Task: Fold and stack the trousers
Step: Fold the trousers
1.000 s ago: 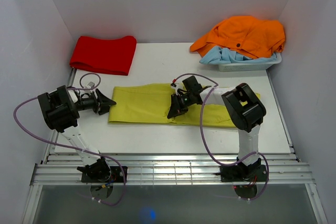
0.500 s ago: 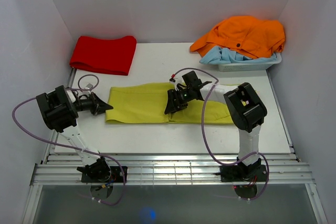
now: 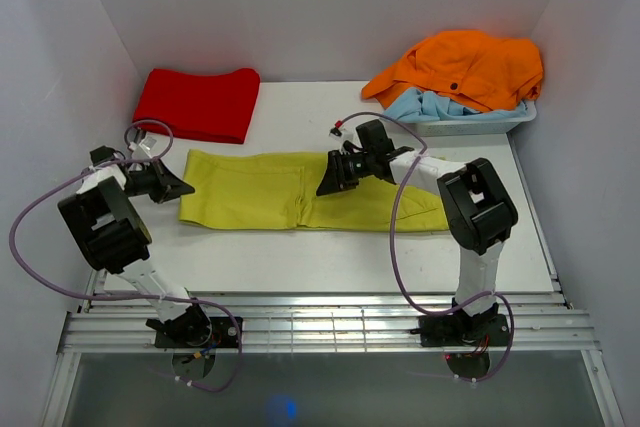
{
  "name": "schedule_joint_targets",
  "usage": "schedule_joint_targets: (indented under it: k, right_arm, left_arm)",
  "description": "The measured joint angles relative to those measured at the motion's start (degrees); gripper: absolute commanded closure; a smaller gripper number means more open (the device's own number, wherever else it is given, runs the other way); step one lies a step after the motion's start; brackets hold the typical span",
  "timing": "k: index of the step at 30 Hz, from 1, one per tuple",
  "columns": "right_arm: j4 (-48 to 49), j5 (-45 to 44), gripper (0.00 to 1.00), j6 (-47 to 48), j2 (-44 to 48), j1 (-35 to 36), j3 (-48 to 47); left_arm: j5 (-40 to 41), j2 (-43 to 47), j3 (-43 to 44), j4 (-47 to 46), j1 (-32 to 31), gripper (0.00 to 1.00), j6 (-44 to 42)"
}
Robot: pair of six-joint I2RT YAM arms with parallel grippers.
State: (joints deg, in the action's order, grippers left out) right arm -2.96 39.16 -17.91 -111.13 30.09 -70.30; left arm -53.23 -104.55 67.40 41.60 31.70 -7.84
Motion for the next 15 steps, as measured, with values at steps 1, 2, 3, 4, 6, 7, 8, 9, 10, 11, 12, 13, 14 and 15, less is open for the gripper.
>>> schedule_joint_targets:
  k: [1, 2, 3, 4, 6, 7, 8, 9, 10, 11, 12, 13, 14, 15]
  right_arm:
    - [1.57, 1.22, 0.72, -1.51, -0.09, 0.74, -0.37]
    - [3.28, 2.34, 0.72, -3.02, -0.31, 1.57, -0.85]
    - [5.09, 3.30, 0.72, -4.50, -0.79, 2.47, -1.53]
    - [7.02, 4.17, 0.72, -6.01, -1.53, 3.43, -2.29]
    - [10.12, 5.03, 0.72, -7.98, -3.52, 5.05, -3.82]
    - [11.41, 5.40, 0.72, -8.87, -5.09, 5.92, -4.72]
    - [12.41, 5.70, 0.72, -9.55, -6.88, 6.64, -5.64]
    - [12.98, 5.97, 0.72, -10.19, -8.96, 7.39, -6.67]
    - [13.20, 6.14, 0.72, -10.58, -11.26, 8.09, -7.93]
    - [13.27, 6.03, 0.72, -10.73, -13.70, 8.70, -9.27]
    - [13.22, 5.95, 0.72, -10.64, -16.20, 9.18, -10.54]
    - [12.87, 5.77, 0.72, -10.58, -18.38, 9.60, -11.74]
    - [13.05, 8.13, 0.72, -11.52, -20.65, 9.97, -13.57]
    - [12.55, 8.81, 0.72, -11.54, -21.62, 10.14, -15.39]
  left_arm:
    - [0.04, 0.59, 0.00, 0.44, 0.00, 1.00, -0.02]
    - [0.02, 1.31, 0.02, 0.90, -0.04, 1.00, 0.00]
    - [-0.02, 1.99, 0.28, 1.66, -0.09, 1.00, 0.11]
    - [-0.15, 2.45, 0.79, 2.38, -0.09, 1.00, 0.13]
    - [-0.94, 3.19, 2.73, 4.11, -0.09, 1.00, 0.37]
    - [-1.49, 3.37, 4.00, 5.07, -0.09, 1.00, 0.63]
    - [-2.10, 3.52, 5.18, 5.53, -0.09, 1.00, 0.90]
    - [-2.73, 3.72, 6.21, 5.92, -0.09, 1.00, 1.25]
    - [-3.23, 3.96, 7.15, 6.49, -0.09, 1.00, 1.53]
    - [-3.67, 4.15, 8.04, 6.97, -0.09, 1.00, 1.90]
    - [-4.15, 4.31, 8.90, 7.48, -0.09, 1.00, 2.32]
    - [-4.70, 4.52, 9.64, 7.82, -0.09, 1.00, 2.78]
    - [-5.22, 4.74, 10.19, 8.09, -0.09, 1.00, 3.37]
    - [-5.79, 5.01, 10.67, 8.35, -0.09, 1.00, 4.04]
